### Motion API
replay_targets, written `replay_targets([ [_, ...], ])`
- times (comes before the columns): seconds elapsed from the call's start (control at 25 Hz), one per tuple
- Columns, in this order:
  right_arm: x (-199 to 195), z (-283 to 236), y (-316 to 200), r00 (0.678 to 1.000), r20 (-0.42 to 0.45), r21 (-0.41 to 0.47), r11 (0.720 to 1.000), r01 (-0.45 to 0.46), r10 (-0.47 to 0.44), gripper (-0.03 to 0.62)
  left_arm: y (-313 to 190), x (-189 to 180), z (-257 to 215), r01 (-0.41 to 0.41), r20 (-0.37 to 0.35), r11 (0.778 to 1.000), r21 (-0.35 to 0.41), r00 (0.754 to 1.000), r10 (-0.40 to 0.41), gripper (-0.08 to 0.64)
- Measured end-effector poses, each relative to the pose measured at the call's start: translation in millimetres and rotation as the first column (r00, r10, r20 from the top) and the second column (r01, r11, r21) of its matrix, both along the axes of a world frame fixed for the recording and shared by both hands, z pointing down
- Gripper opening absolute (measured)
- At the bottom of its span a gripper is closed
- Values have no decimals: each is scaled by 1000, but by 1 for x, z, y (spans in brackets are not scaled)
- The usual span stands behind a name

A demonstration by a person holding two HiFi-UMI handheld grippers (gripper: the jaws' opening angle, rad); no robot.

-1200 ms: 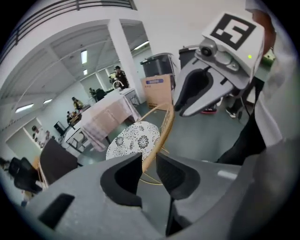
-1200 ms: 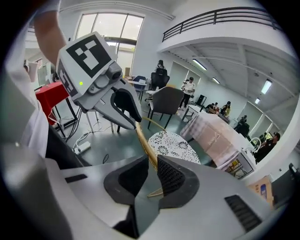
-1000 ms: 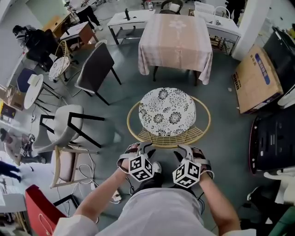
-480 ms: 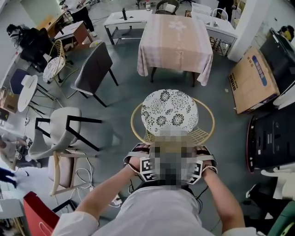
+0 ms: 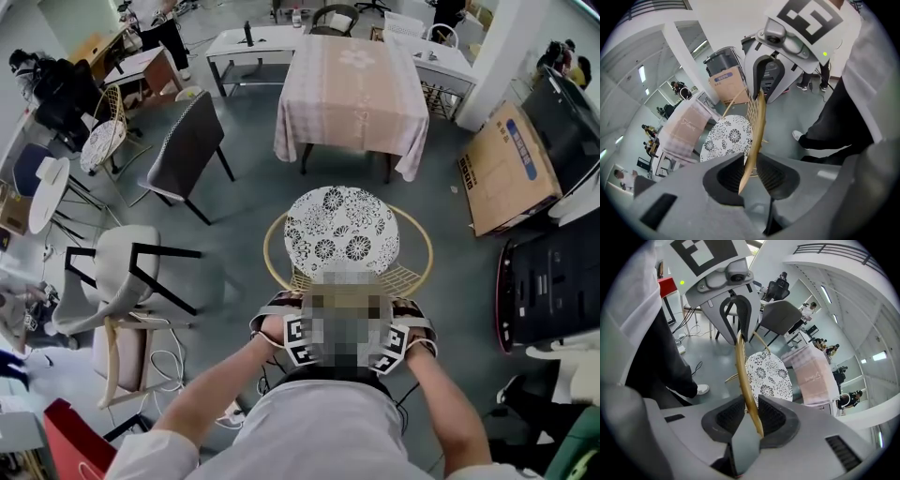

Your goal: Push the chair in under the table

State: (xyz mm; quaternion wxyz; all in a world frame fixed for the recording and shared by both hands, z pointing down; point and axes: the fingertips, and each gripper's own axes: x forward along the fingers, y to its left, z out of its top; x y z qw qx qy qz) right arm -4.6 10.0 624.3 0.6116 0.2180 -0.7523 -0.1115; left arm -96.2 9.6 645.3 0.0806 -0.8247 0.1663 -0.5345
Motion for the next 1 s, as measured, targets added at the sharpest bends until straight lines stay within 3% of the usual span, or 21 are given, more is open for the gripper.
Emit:
replay_targets([
  [0.44, -23, 0, -39, 998, 21, -8, 998, -61, 61, 78, -51, -26, 0, 47, 37, 999, 26, 998, -48, 95],
  [1.0, -39, -4, -112, 995, 89, -5, 999, -34, 35, 78, -133, -40, -1, 119, 90, 992, 38, 988, -122, 101],
])
